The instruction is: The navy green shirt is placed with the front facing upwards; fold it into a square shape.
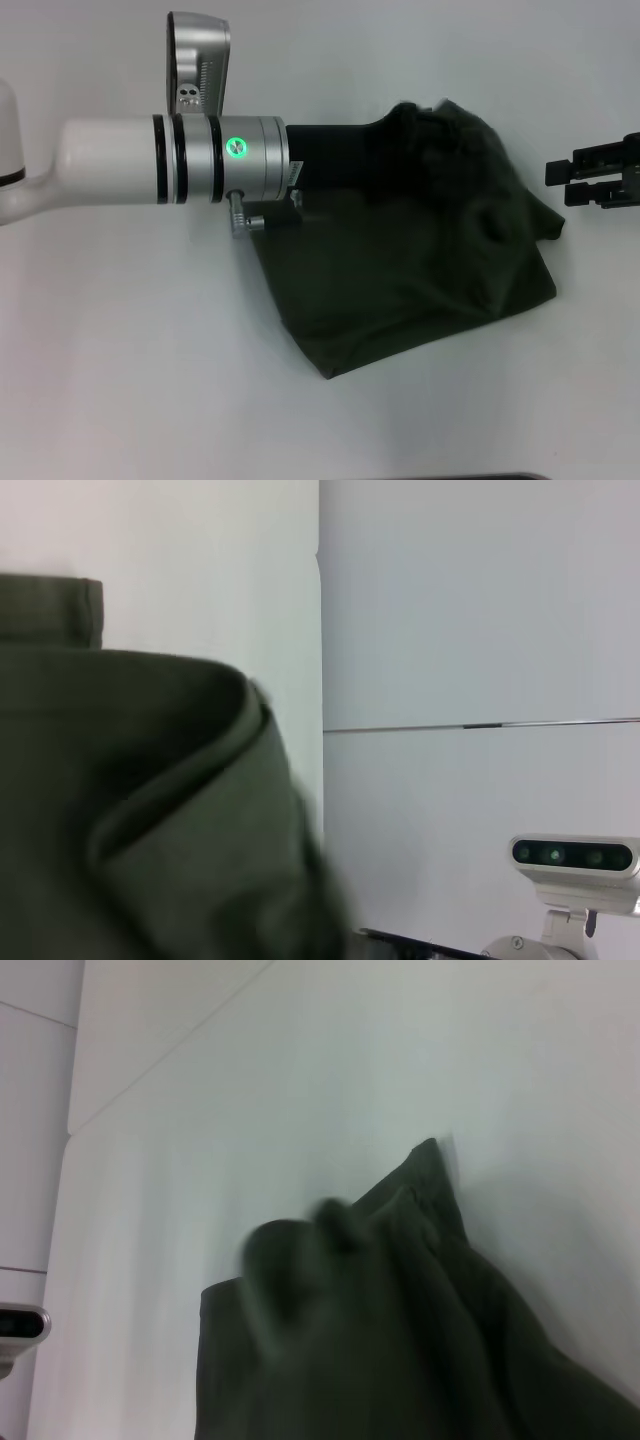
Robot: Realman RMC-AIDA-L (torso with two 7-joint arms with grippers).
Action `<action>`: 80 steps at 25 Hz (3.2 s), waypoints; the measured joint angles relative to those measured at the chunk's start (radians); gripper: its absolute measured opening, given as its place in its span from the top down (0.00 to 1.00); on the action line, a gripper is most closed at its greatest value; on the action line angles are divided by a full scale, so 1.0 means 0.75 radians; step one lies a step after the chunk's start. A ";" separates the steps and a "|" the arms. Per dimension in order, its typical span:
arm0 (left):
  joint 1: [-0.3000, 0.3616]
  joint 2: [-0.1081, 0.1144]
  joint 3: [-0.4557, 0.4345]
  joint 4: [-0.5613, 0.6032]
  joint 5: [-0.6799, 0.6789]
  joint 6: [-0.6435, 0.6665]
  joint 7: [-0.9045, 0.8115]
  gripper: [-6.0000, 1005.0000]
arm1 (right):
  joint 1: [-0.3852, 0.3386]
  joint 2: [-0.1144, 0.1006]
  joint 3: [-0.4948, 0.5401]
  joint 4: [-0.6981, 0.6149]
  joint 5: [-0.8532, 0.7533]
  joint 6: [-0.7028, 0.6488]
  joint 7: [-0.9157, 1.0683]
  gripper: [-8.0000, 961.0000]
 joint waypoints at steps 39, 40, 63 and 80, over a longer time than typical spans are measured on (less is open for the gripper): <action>0.503 0.208 0.499 0.790 -0.033 0.445 0.226 0.12 | 0.332 -0.060 -0.271 0.004 -0.011 0.007 0.049 0.37; 0.507 0.210 0.479 0.792 -0.033 0.455 0.226 0.12 | 0.346 -0.047 -0.306 0.003 -0.012 0.015 0.052 0.37; 0.542 0.194 0.287 0.787 -0.045 0.491 0.260 0.12 | 0.430 0.091 -0.590 0.078 0.036 0.039 0.120 0.37; 0.530 0.170 0.219 0.774 -0.046 0.489 0.263 0.12 | 0.405 0.087 -0.495 -0.043 -0.246 0.204 0.154 0.37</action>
